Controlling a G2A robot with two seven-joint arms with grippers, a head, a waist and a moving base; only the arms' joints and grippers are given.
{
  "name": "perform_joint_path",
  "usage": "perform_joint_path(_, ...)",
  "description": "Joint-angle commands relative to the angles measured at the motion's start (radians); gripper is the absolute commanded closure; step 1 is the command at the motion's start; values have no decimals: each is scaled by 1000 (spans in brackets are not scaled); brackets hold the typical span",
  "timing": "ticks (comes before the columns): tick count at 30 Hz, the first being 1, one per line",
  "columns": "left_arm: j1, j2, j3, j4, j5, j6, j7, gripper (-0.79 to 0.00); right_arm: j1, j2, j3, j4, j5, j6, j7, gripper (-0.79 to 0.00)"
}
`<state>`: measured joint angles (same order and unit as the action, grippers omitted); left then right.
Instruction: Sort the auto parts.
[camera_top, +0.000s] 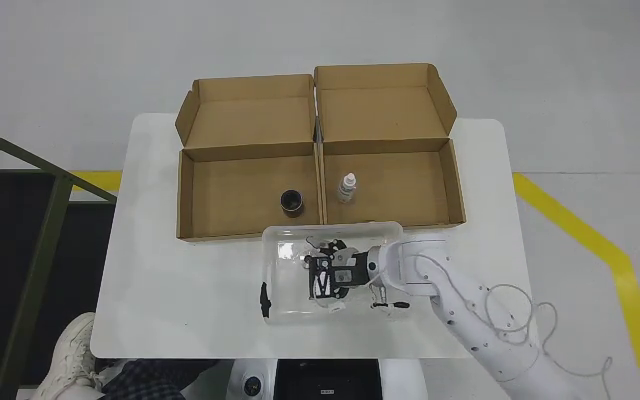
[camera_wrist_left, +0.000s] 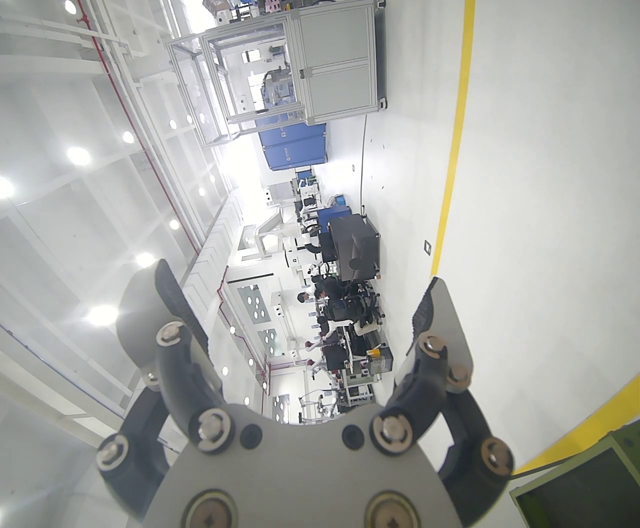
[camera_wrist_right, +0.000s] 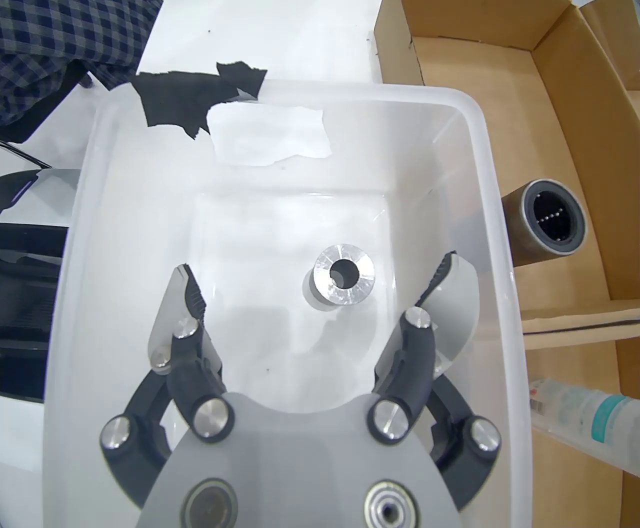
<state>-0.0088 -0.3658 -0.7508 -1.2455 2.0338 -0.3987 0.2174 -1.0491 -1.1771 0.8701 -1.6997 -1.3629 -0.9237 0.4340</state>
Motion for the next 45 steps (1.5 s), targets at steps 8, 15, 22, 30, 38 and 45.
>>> perform_joint_path(8, 0, 0, 0, 0, 0, 0, 0, -785, 48, -15, -47, 83, -11, 26, -33, -659)
perform_joint_path(15, 0, 0, 0, 0, 0, 0, 0, -785, 75, -25, -75, 135, -10, 38, -54, -594)
perform_joint_path(22, 0, 0, 0, 0, 0, 0, 0, -785, 91, -32, -91, 166, -13, 49, -70, -308)
perform_joint_path(30, 0, 0, 0, 0, 0, 0, 0, -785, 98, -35, -96, 187, -13, 53, -86, -172)
perform_joint_path(38, 0, 0, 0, 0, 0, 0, 0, -785, 88, -29, -81, 138, -7, 32, -96, 0)
perform_joint_path(45, 0, 0, 0, 0, 0, 0, 0, -785, 69, -14, -26, 79, 46, 5, -114, 0)
